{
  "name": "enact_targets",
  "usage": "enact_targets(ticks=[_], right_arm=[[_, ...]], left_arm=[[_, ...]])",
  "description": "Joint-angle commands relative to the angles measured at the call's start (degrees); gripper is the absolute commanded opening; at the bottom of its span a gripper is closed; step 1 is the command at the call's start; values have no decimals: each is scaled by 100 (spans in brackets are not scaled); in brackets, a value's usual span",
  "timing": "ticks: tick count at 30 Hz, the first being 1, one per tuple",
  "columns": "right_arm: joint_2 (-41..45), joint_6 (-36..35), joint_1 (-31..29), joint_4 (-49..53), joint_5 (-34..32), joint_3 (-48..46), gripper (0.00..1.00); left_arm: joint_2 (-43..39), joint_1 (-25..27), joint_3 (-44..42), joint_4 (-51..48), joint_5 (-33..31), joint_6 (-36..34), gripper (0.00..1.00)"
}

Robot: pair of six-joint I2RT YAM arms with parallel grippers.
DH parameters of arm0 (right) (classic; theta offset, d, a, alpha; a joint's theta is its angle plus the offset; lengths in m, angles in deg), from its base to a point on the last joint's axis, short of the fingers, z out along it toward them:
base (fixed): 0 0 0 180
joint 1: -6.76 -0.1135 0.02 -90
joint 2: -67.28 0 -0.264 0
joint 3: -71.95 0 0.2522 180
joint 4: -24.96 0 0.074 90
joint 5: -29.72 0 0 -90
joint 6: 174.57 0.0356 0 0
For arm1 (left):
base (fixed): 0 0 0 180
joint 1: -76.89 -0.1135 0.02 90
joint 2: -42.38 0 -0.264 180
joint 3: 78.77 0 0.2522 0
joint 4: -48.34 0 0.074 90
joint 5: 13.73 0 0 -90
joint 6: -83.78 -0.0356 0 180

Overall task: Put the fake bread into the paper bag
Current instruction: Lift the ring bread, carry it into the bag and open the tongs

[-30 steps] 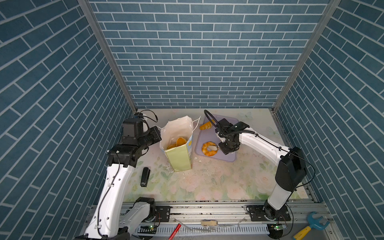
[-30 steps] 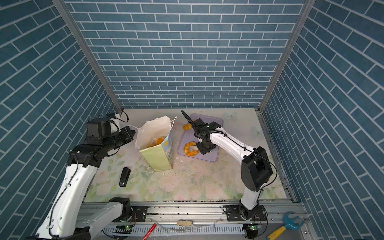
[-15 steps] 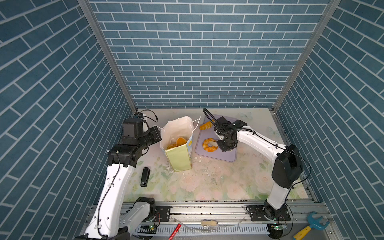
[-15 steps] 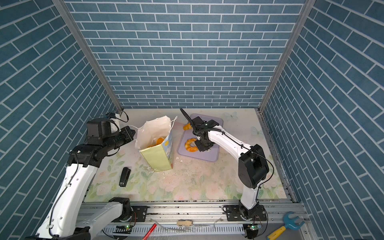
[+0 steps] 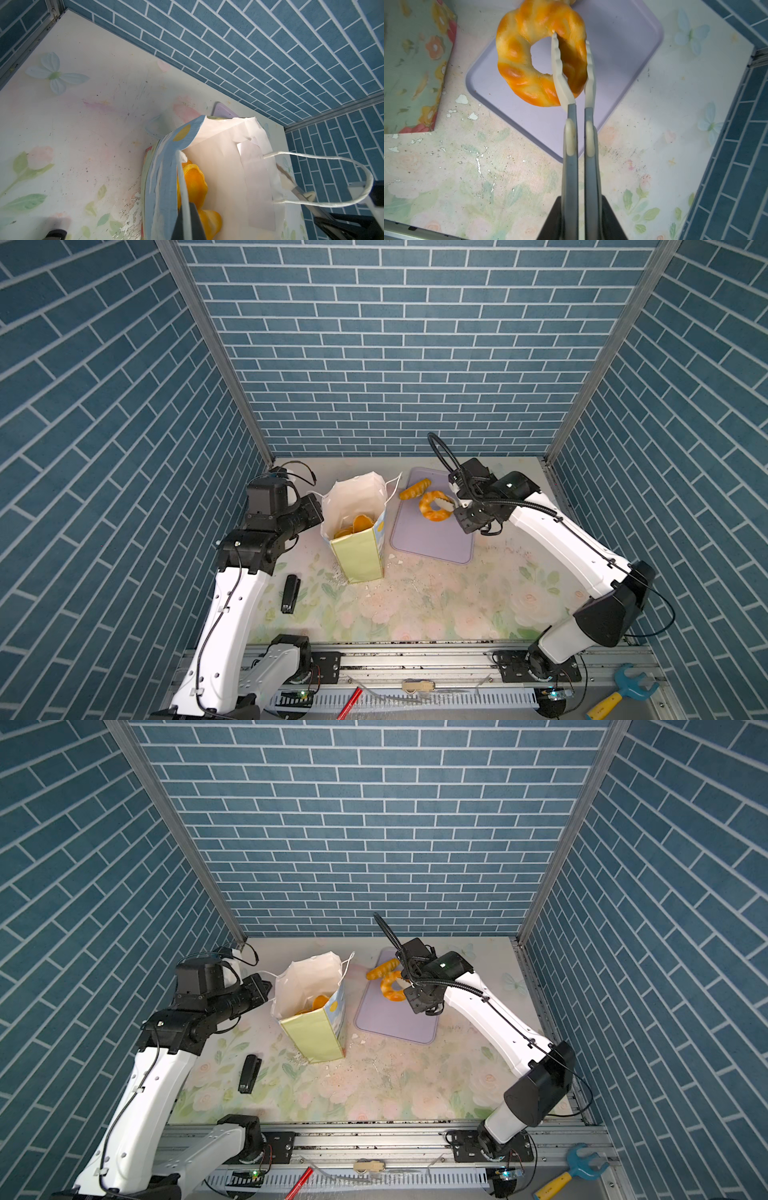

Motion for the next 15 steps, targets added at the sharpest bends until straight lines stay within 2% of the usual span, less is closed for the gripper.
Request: enact_targets(ticks=[1, 9, 12, 15], right_arm=[[350, 217, 17, 333, -501, 456, 18], [456, 123, -355, 490, -687, 1875, 19], [212, -118, -825, 496, -1270, 2657, 18], [-160, -418, -1367, 445, -1569, 3413, 19]], left_arm=[[-46, 10, -5, 47, 76, 6, 0], [-48, 8, -5, 98, 110, 60, 0], [-23, 19, 29, 94, 146, 61, 0], [-23, 43, 22, 93, 138, 90, 0]])
